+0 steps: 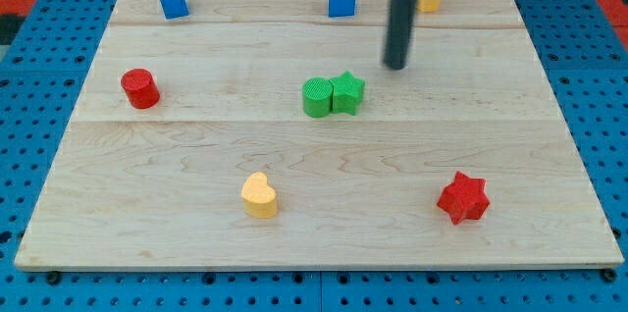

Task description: Push yellow hexagon above green circle

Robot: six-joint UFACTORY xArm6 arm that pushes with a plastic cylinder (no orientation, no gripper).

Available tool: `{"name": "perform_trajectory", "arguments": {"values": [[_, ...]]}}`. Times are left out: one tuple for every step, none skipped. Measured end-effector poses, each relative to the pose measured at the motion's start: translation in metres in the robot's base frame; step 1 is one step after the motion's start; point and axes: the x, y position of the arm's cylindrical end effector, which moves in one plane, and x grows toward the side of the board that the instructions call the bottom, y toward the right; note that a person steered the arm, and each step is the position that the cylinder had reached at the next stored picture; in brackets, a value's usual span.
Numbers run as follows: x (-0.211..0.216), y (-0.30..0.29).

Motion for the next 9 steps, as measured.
{"name": "perform_trajectory", "arguments": {"values": [[-0.054, 0.055], [-0.098, 0.063], [-0.126, 0.059], [-0.126, -0.007], [-0.119, -0.072], [-0.102, -0.080], [-0.086, -0.081], [-0.071, -0.111], [-0.059, -0.133]]}}
